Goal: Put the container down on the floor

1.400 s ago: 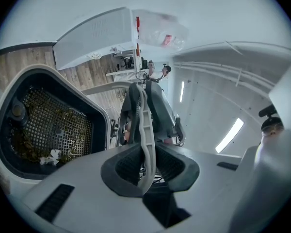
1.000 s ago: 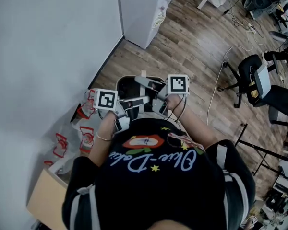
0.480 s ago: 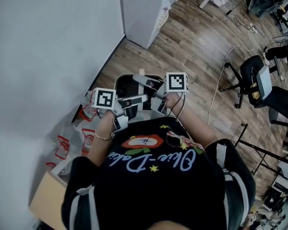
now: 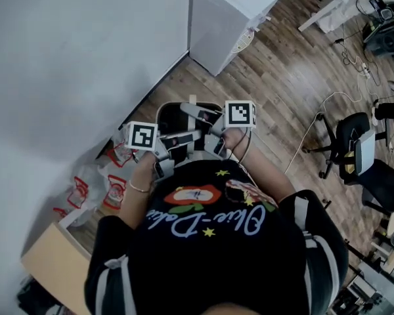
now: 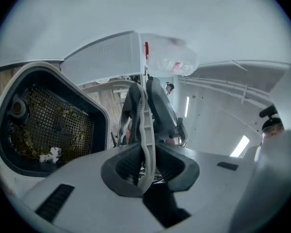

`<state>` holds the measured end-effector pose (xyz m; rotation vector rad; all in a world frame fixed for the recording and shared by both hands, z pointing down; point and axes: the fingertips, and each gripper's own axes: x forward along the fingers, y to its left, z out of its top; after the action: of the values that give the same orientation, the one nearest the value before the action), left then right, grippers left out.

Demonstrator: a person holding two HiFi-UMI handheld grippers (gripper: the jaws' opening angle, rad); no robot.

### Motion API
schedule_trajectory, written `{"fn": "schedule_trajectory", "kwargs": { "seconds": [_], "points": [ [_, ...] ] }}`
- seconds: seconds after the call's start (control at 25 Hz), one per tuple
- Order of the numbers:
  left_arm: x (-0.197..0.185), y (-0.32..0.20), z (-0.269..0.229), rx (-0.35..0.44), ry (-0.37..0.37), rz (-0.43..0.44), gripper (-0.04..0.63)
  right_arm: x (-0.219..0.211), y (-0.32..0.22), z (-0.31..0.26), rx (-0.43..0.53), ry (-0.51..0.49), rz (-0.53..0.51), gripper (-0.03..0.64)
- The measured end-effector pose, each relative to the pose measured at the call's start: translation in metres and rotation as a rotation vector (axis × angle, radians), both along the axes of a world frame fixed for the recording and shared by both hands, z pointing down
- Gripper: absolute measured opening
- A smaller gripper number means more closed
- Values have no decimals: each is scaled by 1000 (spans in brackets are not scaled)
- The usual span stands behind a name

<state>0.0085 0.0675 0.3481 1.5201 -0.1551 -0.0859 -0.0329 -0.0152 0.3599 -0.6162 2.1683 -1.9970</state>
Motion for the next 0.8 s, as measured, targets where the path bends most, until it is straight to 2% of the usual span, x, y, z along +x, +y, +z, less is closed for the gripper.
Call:
{"fn": "schedule_trajectory", "kwargs": {
  "seconds": [0.24, 0.44, 0.8],
  "points": [
    [4, -29, 4, -3, -17, -86, 66, 0, -25, 5, -2, 20, -87, 60],
    [14, -61, 3, -8, -12, -159, 66, 1, -54, 2, 6, -4, -162, 60],
    [29, -120, 18, -27, -30, -259, 66, 9, -103, 18, -57, 11, -265, 60]
  ]
}}
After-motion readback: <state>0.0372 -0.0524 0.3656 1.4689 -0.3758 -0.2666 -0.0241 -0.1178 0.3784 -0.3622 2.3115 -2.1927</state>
